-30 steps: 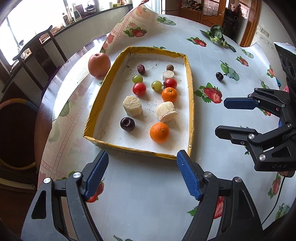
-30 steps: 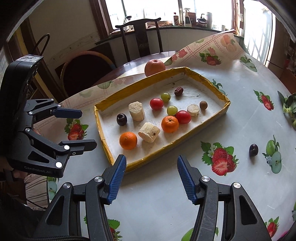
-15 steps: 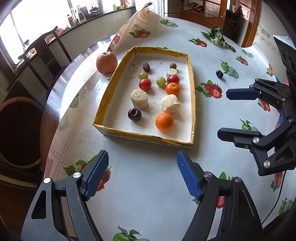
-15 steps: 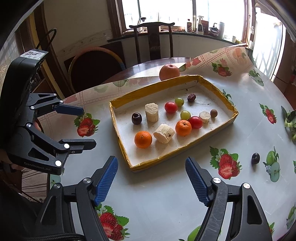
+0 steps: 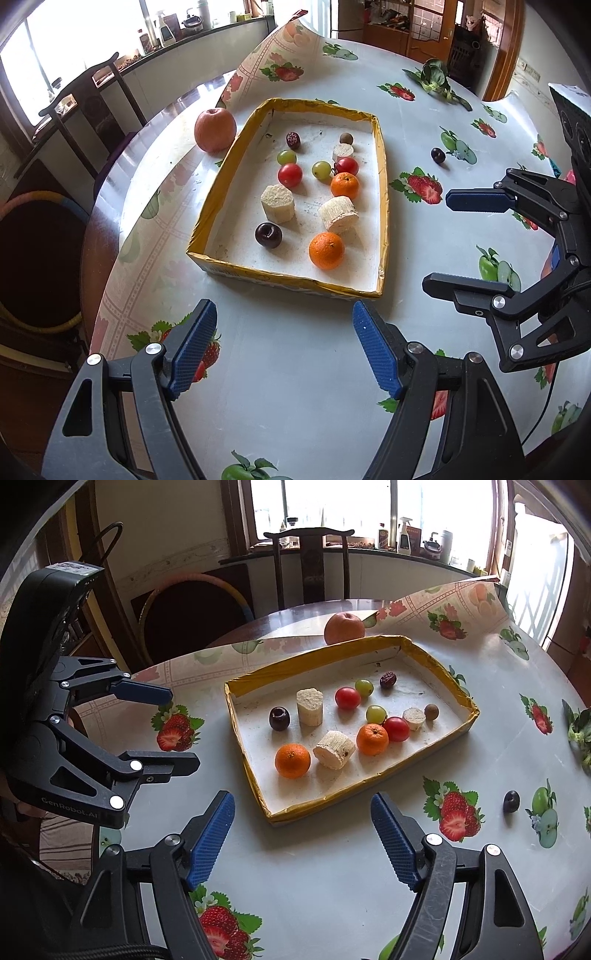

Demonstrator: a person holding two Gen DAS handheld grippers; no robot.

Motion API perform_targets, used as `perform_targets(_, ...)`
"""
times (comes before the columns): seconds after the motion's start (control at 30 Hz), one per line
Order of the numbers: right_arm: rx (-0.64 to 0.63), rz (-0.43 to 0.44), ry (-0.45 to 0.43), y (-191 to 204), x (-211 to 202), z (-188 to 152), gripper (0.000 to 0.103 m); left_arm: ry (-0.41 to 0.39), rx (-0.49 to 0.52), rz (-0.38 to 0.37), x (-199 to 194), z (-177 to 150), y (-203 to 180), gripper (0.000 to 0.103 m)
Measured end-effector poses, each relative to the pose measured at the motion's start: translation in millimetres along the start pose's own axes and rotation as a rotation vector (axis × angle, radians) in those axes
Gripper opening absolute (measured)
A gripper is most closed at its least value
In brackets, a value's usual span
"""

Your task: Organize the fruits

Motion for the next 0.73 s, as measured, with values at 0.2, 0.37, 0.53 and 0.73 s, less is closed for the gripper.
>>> perform_targets(0.2, -0.017, 0.005, 0.000, 3, 3, 3, 0.078, 0.000, -0.009, 0.015, 0, 0, 5, 0.076)
perform_targets(0.37, -0.024, -0.003, 0.005, 3, 6, 4, 0.078, -0.019, -0.018, 0.028, -1, 1, 10, 0.076)
perform_targets(0.53, -0.029, -0.006, -0.002, 4, 7, 5, 0.078, -0.041, -0.013, 0.052, -3, 2, 13, 0.076)
perform_targets(0.73, -0.023, -0.006, -0.006, 5, 8, 7, 0.078, -0.038, -0.002, 0.060, -4, 3, 12, 0.076)
Point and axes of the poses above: each gripper's, at about its wrist camera, not at the fingertips, and x roughly the way its jaws point, y to its left, z to its top, the point moved 7 cm from there along x, roughly the way its jaws point, and after that the axes turned 11 degrees about x, right-handed, at the moved point
